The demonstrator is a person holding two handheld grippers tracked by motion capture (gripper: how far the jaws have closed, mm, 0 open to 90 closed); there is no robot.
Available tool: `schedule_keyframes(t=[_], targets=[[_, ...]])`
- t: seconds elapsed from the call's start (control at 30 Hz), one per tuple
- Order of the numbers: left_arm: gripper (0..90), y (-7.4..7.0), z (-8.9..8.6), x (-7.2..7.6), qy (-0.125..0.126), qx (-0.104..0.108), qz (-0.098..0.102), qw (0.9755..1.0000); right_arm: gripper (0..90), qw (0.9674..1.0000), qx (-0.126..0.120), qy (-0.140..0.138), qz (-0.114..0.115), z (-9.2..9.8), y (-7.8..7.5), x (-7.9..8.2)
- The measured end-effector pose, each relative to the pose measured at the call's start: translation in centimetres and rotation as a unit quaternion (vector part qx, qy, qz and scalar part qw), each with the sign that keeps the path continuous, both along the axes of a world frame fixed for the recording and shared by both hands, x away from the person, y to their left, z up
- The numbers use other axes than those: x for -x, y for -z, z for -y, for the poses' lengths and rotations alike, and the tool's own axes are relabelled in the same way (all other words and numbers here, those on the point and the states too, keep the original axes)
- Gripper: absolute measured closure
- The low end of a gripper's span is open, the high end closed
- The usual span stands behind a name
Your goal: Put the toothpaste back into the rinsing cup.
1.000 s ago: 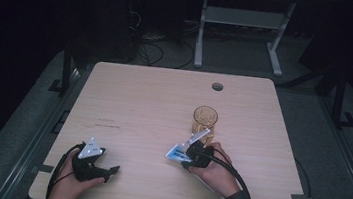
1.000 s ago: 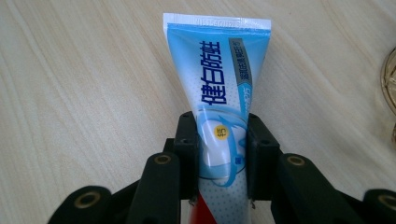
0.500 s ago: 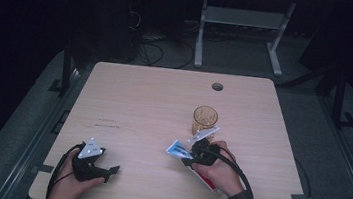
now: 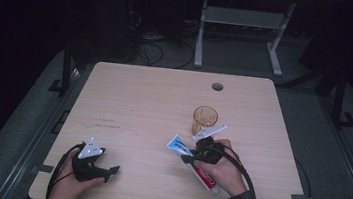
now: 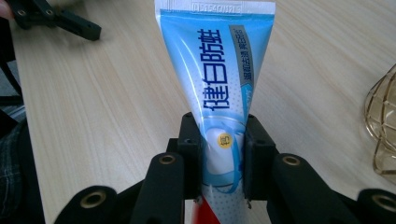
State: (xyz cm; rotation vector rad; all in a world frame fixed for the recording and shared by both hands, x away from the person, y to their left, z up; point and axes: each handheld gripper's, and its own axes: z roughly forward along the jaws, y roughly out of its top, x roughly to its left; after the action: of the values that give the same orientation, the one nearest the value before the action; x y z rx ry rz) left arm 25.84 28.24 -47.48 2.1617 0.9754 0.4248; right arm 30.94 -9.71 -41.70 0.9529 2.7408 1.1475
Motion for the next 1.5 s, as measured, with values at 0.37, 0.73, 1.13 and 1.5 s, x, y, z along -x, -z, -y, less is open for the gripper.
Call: schedule_keyframes(t=[0.37, 0.73, 1.13, 1.5], targets=[[13.4, 0.0, 0.0, 0.0, 0.0, 0.0, 0.0, 1.0, 73.2, 0.9992, -0.038, 0.001, 0.013, 0.8, -1.2, 0.1], [13.4, 0.0, 0.0, 0.0, -0.001, 0.001, 0.0, 1.0, 73.2, 0.9965, -0.078, 0.003, 0.029, 1.5, -2.3, 0.0], [13.4, 0.0, 0.0, 0.0, -0.001, 0.001, 0.0, 1.0, 73.2, 0.9911, -0.12, 0.012, 0.056, 2.2, -3.8, 0.2], [13.4, 0.0, 0.0, 0.0, -0.001, 0.001, 0.0, 1.0, 73.1, 0.9852, -0.152, 0.027, 0.075, 3.4, -5.1, 0.0]])
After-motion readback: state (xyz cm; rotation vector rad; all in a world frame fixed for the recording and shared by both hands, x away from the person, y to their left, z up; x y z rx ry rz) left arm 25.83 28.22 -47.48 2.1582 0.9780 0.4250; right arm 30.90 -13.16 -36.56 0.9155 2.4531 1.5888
